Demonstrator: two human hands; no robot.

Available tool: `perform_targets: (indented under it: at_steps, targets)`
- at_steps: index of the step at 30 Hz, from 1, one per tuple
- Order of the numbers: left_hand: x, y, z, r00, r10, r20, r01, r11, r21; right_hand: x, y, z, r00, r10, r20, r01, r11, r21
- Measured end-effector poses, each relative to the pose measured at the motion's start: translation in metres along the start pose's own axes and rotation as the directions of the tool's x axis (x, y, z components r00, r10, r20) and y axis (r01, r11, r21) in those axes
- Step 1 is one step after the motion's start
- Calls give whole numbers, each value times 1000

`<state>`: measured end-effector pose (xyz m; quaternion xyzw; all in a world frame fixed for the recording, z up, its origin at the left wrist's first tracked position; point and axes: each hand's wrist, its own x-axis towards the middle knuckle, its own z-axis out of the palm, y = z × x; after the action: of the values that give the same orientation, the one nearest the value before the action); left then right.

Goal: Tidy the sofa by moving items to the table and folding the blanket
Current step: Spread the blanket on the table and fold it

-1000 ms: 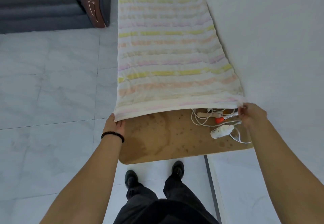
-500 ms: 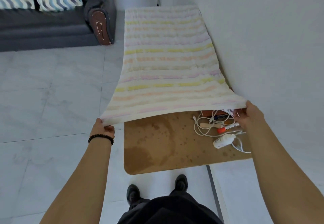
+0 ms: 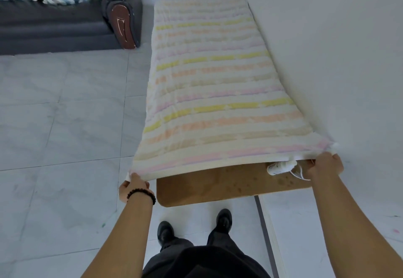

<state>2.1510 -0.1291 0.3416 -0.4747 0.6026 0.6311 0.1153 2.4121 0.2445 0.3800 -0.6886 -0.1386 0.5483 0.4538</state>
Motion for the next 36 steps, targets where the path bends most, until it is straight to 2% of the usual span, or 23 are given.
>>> perform_targets:
  at_steps: [3,6,9,16,21,25,31,36]
  targets:
    - [-2,5,1,1000,25,16,-25,1000,11,-4,-1,-1,1000,-7,5,7,999,33]
    - [-8,19,10,996,44,75,-43,999,-15,-19,-7,7,987,-133,95,136,990,-26]
    - [-12,40,20,987,67,145,-60,997,-51,-31,-13,17,969,-190,159,208,972,-106]
    - [1,84,28,963,93,252,-71,993,-96,-42,-24,29,943,-159,293,235,941,-245]
    - [14,114,44,932,65,356,-35,995,-89,-66,-16,55,938,-271,216,311,933,-179]
    - [28,137,61,914,26,404,1,998,-68,-87,-18,79,912,-339,230,380,910,-164]
    - [48,169,126,915,21,403,-8,999,-33,-71,-19,142,935,-271,229,306,943,-132]
    - [65,203,176,945,71,321,-75,997,0,-56,-10,204,957,-170,235,210,965,-158]
